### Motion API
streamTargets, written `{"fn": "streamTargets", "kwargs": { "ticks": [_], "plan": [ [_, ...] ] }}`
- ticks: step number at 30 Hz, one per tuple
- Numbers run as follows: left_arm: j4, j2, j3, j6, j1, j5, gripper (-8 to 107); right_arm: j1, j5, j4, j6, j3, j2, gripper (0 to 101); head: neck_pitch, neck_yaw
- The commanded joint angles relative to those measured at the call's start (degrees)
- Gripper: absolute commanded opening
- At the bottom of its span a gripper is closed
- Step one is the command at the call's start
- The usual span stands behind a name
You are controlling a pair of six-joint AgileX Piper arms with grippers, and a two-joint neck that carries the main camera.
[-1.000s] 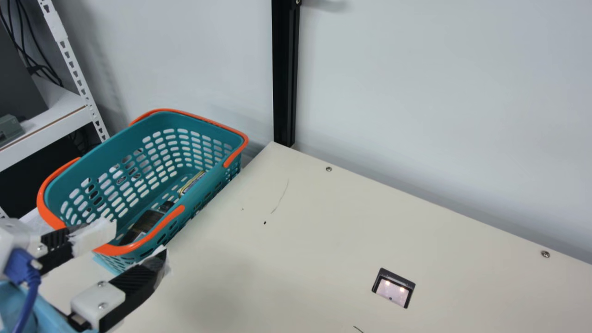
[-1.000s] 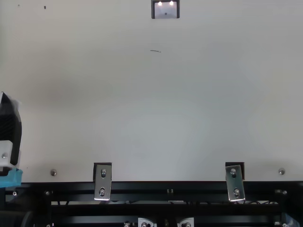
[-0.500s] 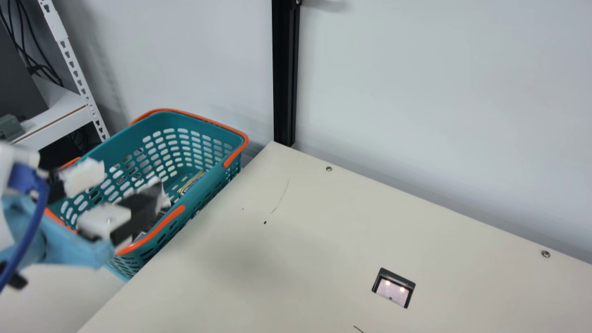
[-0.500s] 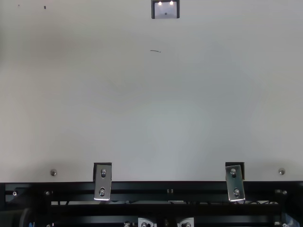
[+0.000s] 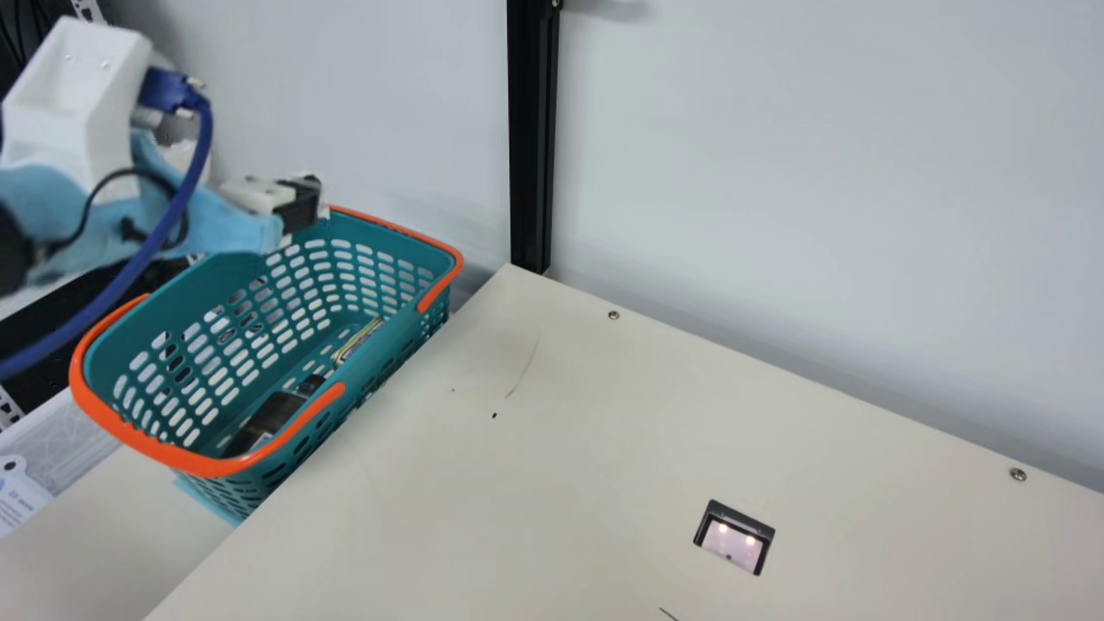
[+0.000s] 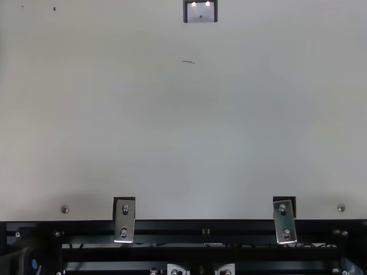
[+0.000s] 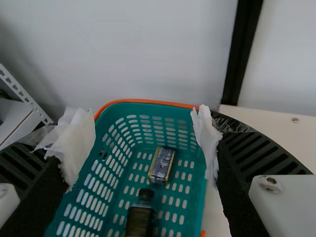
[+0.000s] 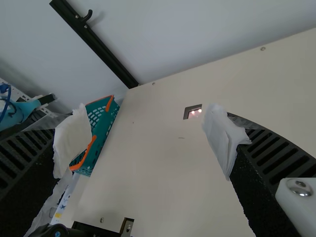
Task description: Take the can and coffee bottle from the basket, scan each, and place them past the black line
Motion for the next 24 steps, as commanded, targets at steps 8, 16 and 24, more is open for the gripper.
{"fn": "streamTargets", "kwargs": {
  "ticks": [8,16,24],
  "plan": [
    [-5.6,23.7,-18.4,13.2,4.6,6.4,90,0.0,0.0,0.0,0.0,0.0,0.0,101,-1.1,1.1],
    [-4.7,35.7,-26.8,14.7,5.2,12.2,90,0.0,0.0,0.0,0.0,0.0,0.0,101,-1.1,1.1],
    [-6.8,44.5,-31.0,17.5,5.1,16.6,90,0.0,0.0,0.0,0.0,0.0,0.0,101,-1.1,1.1]
  ]
}}
